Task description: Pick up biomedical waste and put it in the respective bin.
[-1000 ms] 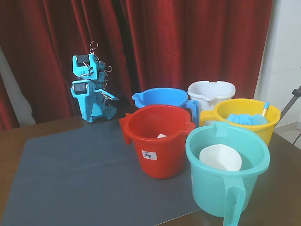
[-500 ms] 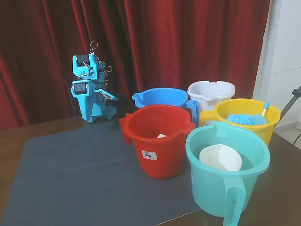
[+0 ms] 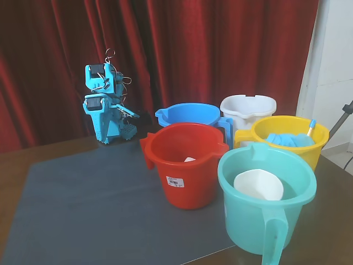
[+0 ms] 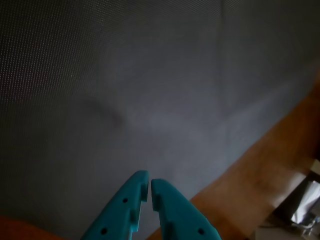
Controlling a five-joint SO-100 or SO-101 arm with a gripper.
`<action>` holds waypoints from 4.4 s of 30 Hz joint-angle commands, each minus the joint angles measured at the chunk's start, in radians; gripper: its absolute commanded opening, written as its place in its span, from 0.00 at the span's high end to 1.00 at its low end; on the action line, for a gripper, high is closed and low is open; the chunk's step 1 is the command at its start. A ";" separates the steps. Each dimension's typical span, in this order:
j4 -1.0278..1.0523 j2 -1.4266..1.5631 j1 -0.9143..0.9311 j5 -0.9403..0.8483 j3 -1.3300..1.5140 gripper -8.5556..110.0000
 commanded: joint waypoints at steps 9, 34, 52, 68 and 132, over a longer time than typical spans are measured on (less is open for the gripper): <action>0.005 0.006 0.003 0.003 0.002 0.93; 0.005 0.006 0.003 0.003 0.002 0.93; 0.005 0.006 0.003 0.003 0.002 0.93; 0.005 0.006 0.003 0.003 0.002 0.93; 0.423 -1.445 -0.008 -0.140 -1.315 0.60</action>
